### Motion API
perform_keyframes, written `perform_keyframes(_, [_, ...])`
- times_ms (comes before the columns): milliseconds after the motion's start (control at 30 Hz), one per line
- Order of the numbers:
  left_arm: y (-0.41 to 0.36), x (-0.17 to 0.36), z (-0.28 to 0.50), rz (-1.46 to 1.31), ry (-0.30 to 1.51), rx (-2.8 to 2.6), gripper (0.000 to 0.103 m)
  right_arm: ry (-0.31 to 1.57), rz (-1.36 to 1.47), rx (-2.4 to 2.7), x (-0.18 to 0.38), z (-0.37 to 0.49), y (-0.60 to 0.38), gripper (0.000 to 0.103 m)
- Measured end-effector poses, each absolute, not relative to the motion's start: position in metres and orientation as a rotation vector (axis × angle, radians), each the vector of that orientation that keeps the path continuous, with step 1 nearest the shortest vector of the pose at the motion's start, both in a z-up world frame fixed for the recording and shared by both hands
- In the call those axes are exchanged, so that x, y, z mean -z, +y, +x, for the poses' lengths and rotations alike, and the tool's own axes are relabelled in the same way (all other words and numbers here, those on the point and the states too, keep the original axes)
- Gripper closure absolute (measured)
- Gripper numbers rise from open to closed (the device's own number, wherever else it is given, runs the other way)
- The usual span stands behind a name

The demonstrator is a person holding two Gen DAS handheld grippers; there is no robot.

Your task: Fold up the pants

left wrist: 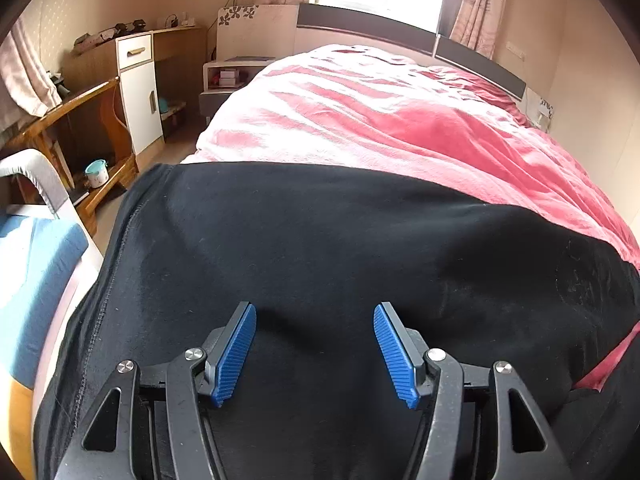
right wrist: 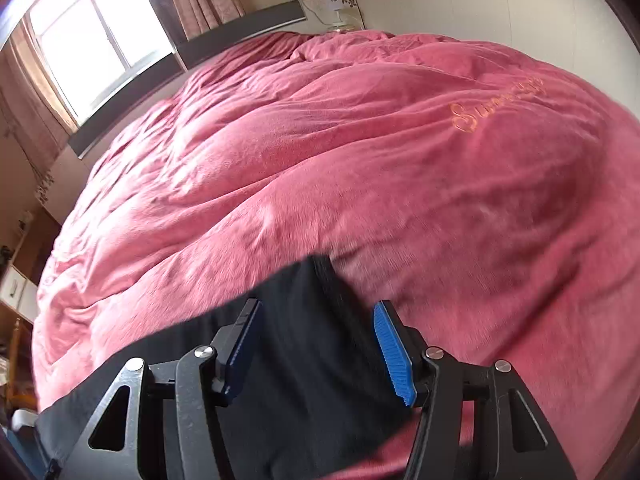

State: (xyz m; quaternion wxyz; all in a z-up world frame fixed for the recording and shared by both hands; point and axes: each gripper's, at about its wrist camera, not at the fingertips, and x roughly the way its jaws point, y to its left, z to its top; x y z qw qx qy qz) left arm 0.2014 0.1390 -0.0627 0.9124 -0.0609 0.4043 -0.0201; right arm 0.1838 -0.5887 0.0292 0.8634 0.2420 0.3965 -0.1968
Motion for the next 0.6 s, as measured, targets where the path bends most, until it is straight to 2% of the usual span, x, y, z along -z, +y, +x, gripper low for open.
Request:
perform_keyframes(200, [0.183,0.042,0.221,-0.232,0.798,0.002,0.04,0.937,0.439,0.426,-0.017,0.215,-0.593,0.045])
perform_keyframes(367, [0.229,0.022,0.246,-0.269,0.768,-0.065,0.036,0.984,0.455,0.413,-0.001,0.22,-0.596,0.045])
perform_keyframes(600, [0.274,0.03,0.283,-0.34,0.827,-0.116,0.029,0.998,0.467,0.416,0.006,0.219,-0.596,0.044])
